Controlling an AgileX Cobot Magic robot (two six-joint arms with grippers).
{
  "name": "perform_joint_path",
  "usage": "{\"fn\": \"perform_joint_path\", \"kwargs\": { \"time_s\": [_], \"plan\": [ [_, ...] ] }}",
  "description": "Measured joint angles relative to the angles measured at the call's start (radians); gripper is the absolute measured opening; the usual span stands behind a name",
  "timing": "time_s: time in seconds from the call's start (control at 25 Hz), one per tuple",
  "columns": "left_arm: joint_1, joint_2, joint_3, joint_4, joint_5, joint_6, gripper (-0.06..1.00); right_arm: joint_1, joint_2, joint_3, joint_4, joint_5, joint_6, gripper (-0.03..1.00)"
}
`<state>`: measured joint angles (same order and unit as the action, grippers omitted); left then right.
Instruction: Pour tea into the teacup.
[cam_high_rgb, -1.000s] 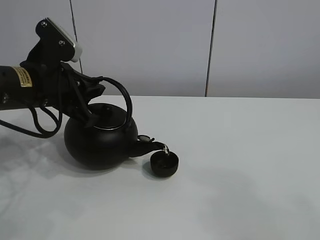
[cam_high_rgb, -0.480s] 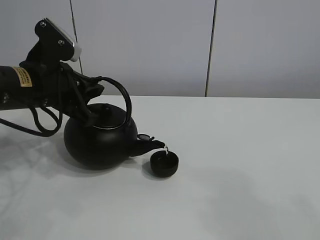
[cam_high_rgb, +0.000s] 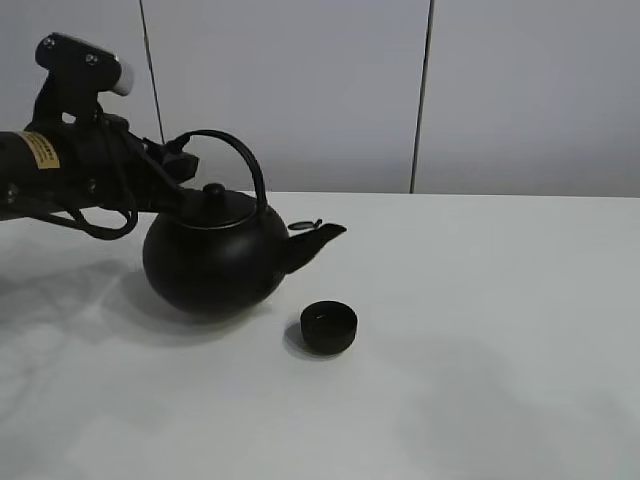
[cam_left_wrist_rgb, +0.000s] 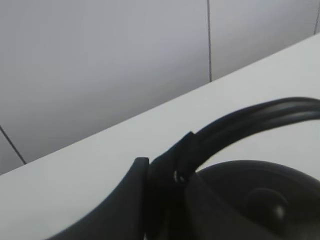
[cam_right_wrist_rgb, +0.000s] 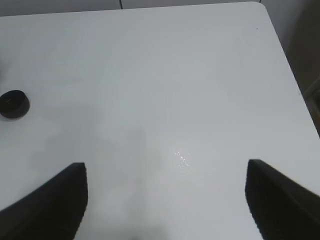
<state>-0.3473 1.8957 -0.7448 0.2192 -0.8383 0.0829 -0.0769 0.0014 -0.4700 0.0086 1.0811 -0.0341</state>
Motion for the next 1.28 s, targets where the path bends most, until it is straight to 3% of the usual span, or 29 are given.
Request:
{"fn": "perform_joint_path", "kwargs": {
  "time_s": [0.24,0.44,0.96,1.28],
  "plan": [
    [0.001,0.000,0.094,-0.169,-0.152,-0.004,0.11,0.000,0.000,0.000,0.000,0.000,0.000,0.59],
    [0.012,-0.001,0.180,-0.210,-0.163,-0.001,0.11,0.000,0.000,0.000,0.000,0.000,0.000,0.59],
    [0.012,-0.008,0.262,-0.212,-0.229,0.001,0.12,0.000,0.000,0.000,0.000,0.000,0.000,0.59],
    [0.012,-0.024,0.276,-0.151,-0.286,-0.018,0.35,0.000,0.000,0.000,0.000,0.000,0.000,0.59]
  ]
}}
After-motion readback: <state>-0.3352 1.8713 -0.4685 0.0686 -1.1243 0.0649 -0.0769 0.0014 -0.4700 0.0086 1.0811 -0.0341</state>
